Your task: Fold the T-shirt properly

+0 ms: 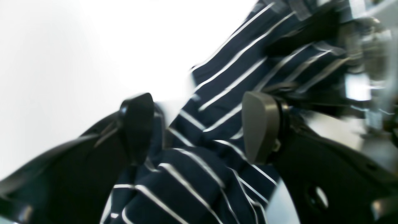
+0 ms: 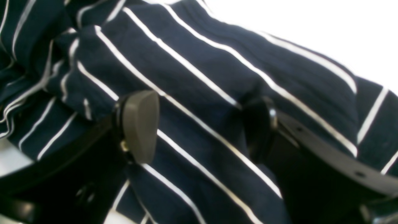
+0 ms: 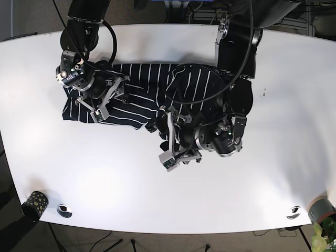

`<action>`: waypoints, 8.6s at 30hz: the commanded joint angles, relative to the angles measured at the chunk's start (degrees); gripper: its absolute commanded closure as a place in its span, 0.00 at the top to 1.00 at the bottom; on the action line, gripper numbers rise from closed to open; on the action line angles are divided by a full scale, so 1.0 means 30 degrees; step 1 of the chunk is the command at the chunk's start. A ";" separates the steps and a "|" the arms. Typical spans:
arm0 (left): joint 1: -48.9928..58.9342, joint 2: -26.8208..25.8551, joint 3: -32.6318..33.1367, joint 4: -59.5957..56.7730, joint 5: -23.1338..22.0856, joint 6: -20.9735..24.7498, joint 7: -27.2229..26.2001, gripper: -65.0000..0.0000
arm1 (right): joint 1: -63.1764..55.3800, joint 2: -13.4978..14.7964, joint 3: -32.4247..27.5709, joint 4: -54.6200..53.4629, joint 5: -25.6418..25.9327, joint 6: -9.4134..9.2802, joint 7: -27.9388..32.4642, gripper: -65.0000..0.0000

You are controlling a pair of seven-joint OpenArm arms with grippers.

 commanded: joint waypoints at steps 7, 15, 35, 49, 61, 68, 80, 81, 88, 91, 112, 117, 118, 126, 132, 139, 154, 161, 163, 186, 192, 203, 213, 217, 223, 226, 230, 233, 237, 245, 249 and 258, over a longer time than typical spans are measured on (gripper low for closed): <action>0.1552 -0.2556 -0.0176 0.2584 -0.1215 -0.0019 -0.0021 0.61 | 0.0290 0.0099 0.0015 0.0345 0.0311 0.0033 0.0436 0.61; 0.3516 -0.4372 -0.0206 0.4196 0.0836 -0.0019 -0.0138 0.61 | 0.0290 0.0099 0.0044 0.0345 0.0311 0.0033 0.0436 0.61; 0.1582 -0.4783 -0.1231 -0.2075 0.3063 -0.0019 -0.4769 0.48 | 0.2019 0.1389 0.6403 0.0990 0.8487 0.0033 -0.4839 0.62; 0.4981 -0.4753 -0.5744 0.4724 0.3180 -0.0019 -0.3333 0.48 | 0.2077 0.4817 1.0564 -0.7801 1.3469 0.0033 -0.6011 0.62; 0.5420 -0.4666 -0.7092 0.1471 0.3151 -0.0019 -0.3596 0.48 | 0.1520 0.3997 0.8777 -0.8974 1.3733 0.0033 -0.5952 0.62; 0.5538 -0.4666 -0.7063 -0.0639 0.3210 -0.0019 -0.5355 0.48 | 0.1579 0.2942 0.7282 -0.8974 1.3733 0.0033 -0.5894 0.61; 0.5948 -0.3523 -0.6447 -0.2163 0.3210 -0.0019 -0.5384 0.48 | 0.2077 0.4260 0.7048 -0.6541 1.3703 0.0033 -0.5894 0.00; 0.6006 -0.3376 -0.6213 -0.2163 0.3210 -0.0019 -0.5384 0.48 | 0.1931 0.4290 0.7077 -0.5984 1.3674 0.0033 -0.5894 0.00; 0.6417 -0.1735 -0.4718 -0.2192 0.3210 -0.0019 -0.5384 0.48 | 0.0905 0.4524 0.7018 -0.1120 1.3674 0.0033 -0.5952 0.00; 0.6475 -0.0973 -0.4132 -0.2192 0.3210 -0.0019 -0.5384 0.48 | 0.0729 0.4436 0.6520 0.0492 1.3733 0.0033 -0.6011 0.00; 0.6856 0.0082 -0.0821 -0.2192 0.3122 -0.0019 -0.5413 0.48 | 0.2781 0.0422 -0.0659 0.0638 0.8927 0.0033 -0.4927 0.01; 0.6856 0.0052 -0.0850 -0.2075 0.3122 -0.0019 -0.5413 0.48 | 0.3044 0.0480 -0.2564 0.0697 0.6201 0.0033 -0.4927 0.25; 0.6856 0.0052 -0.0850 -0.2075 0.3092 -0.0019 -0.5413 0.48 | 0.3044 0.0480 -0.2681 0.0726 0.5908 0.0033 -0.4927 0.32; 0.6856 0.0082 -0.1260 -0.0785 0.3063 -0.0019 -0.5413 0.48 | 0.2693 0.0949 -0.2798 0.1898 0.6553 0.0033 -0.4956 0.71; 0.7472 0.0052 -0.2696 0.2438 0.3063 -0.0019 -0.5325 0.48 | 0.2194 0.1652 -0.2681 0.3510 0.9425 0.0033 -0.4985 0.71; 0.8263 -0.1911 -0.3986 0.4841 0.3092 -0.0019 -0.5296 0.48 | 0.1520 0.1799 -0.1509 0.3451 1.0216 0.0033 -0.4985 0.71; 0.8175 -0.3611 -0.3869 0.4958 0.3210 -0.0019 -0.5296 0.48 | 0.1110 0.1242 -0.2007 0.2162 1.0157 0.0033 -0.4985 0.69; 0.6270 -0.3493 -0.2638 0.4929 0.3210 -0.0019 -0.5296 0.48 | 0.0436 0.1242 -0.2242 0.0023 1.0157 0.0033 -0.4839 0.21; 0.5596 -0.3464 -0.2081 0.4870 0.3210 -0.0019 -0.5296 0.48 | 0.0319 0.1242 -0.2623 -0.0680 1.0128 0.0033 -0.4546 0.11; 0.2080 0.0345 0.2959 -0.0024 0.3239 -0.0019 -0.5384 0.48 | 0.3630 0.4466 -0.0278 -0.2556 1.1242 0.0033 -0.4018 0.14; 0.3486 0.0258 0.3223 0.0006 0.3210 -0.0019 -0.5355 0.48 | 0.6444 0.4407 -0.0425 -0.6952 1.0304 0.0033 -0.2875 0.14; 0.3809 -0.1471 0.2022 -0.1166 0.3210 -0.0019 -0.5501 0.48 | 0.8319 0.3909 -0.1392 -1.3369 0.5439 0.0033 0.2487 0.13; -0.0704 -0.3493 0.1992 -0.6119 0.3122 -0.0019 -0.7289 0.48 | 0.7411 0.4876 -0.1304 -1.0292 0.7374 0.0033 0.0436 0.13; -0.0763 -0.4226 0.1992 -0.4068 0.3122 -0.0019 -0.7289 0.48 | 0.6795 0.5257 -0.1304 -0.8622 0.8223 0.0033 -0.0209 0.13; 0.0058 -0.4753 0.1992 0.0387 0.3122 -0.0019 -0.5706 0.48 | 0.7000 0.5403 -0.1362 -0.8300 0.7374 0.0033 -0.0179 0.13; 0.0790 -0.4695 0.1992 0.1910 0.3151 -0.0019 -0.5120 0.48 | 0.7704 0.5140 -0.1450 -0.8300 0.5762 0.0033 0.0377 0.13; 0.2373 -0.4372 0.2080 0.2907 0.3122 -0.0019 -0.4886 0.48 | 0.8319 0.3879 -0.1333 -0.8417 0.2538 0.0033 0.1872 0.13; 0.3428 -0.3318 0.2080 0.2936 0.3180 -0.0019 -0.4886 0.48 | 0.8788 0.3381 -0.1421 -0.9589 0.0546 0.0033 0.2897 0.13; 0.5098 -0.2057 0.2080 0.2907 0.3210 -0.0019 -0.4974 0.48 | 0.9169 0.3293 -0.1333 -1.1611 -0.0392 0.0033 0.4363 0.12; 0.5801 -0.1677 0.1992 -0.0346 0.3239 -0.0019 -0.6615 0.48 | 0.8231 0.3411 -0.1333 -1.1787 -0.0392 0.0033 0.4245 0.12; 0.5713 -0.2702 0.1523 -0.1958 0.3180 -0.0019 -0.7904 0.48 | 0.6912 0.3323 -0.1333 -1.0116 -0.0392 0.0033 0.3513 0.12; 0.3984 -0.5046 0.0410 -0.2192 0.3210 -0.0019 -0.8461 0.48 | 0.3748 0.1770 -0.1450 -0.5369 -0.0392 0.0033 0.1549 0.12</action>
